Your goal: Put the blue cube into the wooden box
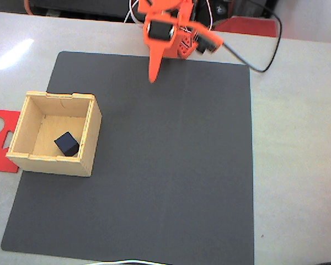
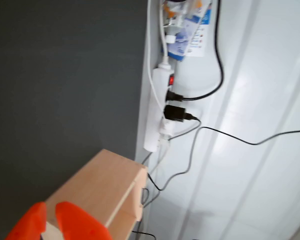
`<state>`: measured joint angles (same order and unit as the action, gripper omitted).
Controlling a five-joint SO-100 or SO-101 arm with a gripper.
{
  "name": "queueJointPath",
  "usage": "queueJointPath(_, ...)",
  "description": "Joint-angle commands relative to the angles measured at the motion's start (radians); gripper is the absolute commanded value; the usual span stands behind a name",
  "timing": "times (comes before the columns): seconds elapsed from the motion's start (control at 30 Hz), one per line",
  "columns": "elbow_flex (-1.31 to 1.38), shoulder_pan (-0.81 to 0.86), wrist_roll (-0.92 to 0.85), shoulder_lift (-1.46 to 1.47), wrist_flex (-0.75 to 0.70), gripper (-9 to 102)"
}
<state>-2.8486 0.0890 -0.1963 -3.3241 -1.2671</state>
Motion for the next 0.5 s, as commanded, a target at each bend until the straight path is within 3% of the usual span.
queueJointPath(0.0, -0.083, 0.005, 0.028, -0.015, 0.048, 0)
queueJointPath(0.47, -0.158, 0.008, 0.032, -0.015, 0.057, 0)
